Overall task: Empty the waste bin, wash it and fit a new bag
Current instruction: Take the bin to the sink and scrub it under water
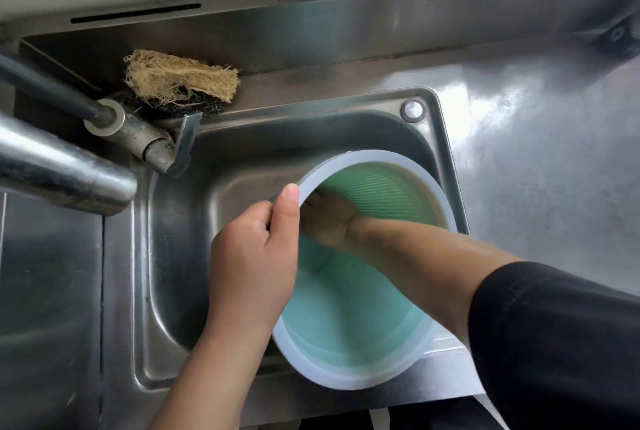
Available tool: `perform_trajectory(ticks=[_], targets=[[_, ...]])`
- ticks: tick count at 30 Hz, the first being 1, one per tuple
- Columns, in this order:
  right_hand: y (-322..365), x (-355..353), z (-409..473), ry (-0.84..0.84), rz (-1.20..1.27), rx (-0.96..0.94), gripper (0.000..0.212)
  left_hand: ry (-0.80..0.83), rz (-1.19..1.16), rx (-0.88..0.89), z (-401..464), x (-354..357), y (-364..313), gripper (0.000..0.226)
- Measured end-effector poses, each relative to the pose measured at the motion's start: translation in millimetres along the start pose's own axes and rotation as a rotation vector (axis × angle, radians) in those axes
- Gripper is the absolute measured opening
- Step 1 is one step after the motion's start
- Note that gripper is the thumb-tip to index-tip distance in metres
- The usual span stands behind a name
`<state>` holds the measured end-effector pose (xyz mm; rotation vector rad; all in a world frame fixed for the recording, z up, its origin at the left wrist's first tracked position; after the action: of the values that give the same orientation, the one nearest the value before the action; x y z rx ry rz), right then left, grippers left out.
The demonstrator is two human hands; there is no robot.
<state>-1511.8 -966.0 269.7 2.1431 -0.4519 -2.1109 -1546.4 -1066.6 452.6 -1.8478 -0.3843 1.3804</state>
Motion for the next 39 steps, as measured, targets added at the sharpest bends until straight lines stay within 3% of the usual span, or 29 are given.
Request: perform_trajectory(ticks=[3, 6, 8, 12, 17, 22, 25, 28, 31, 36, 39], targets=[[0.2, 38.6, -5.4, 0.200, -0.038, 0.282, 0.048, -0.026, 0.000, -0.080, 2.7, -7.2, 11.3, 0.069], [9.3, 50.4, -14.6, 0.214, 0.027, 0.502, 0.051, -0.049, 0.016, -0.152, 3.4, -17.9, 25.3, 0.072], [12.9, 52.2, -19.7, 0.199, 0.072, 0.568, 0.053, -0.061, 0.014, -0.176, 2.3, -24.4, 30.9, 0.074], [25.9, 63.5, -28.3, 0.330, 0.330, 0.729, 0.040, -0.066, -0.004, -0.188, -1.8, -26.3, 32.3, 0.080], [54.1, 72.2, -21.0, 0.418, 0.541, 0.869, 0.053, -0.069, -0.048, -0.187, -2.7, -23.0, 29.2, 0.075], [72.6, 66.5, 1.5, 0.458, 0.603, 0.810, 0.048, -0.079, -0.074, -0.206, 2.2, -24.9, 38.3, 0.066], [76.1, 55.0, 10.4, 0.336, 0.650, 0.736, 0.033, -0.068, -0.084, -0.207, 4.0, -23.6, 39.9, 0.060], [75.5, 42.8, 17.7, 0.162, 0.630, 0.615, 0.028, -0.063, -0.076, -0.222, 4.1, -22.2, 38.6, 0.072], [70.6, 40.8, 23.5, 0.082, 0.460, 0.377, 0.034, -0.073, -0.055, -0.235, 3.1, -21.6, 37.3, 0.078], [41.2, 40.7, 31.4, 0.097, 0.113, -0.010, 0.040, -0.079, -0.029, -0.215, -2.3, -22.6, 39.7, 0.080], [24.4, 39.9, 23.6, 0.123, -0.061, -0.113, 0.038, -0.079, -0.029, -0.185, -3.4, -25.2, 42.7, 0.081]])
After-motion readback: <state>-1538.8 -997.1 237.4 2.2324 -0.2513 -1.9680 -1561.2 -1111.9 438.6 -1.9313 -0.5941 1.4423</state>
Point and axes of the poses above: each hand's wrist, its own z-axis towards the middle knuckle, its own x-axis out of the palm, y = z × x, the point moved 5 cm from there along z, towards the middle knuckle, and after that the axes turned 9 degrees about -y, right-handed, at the moved point
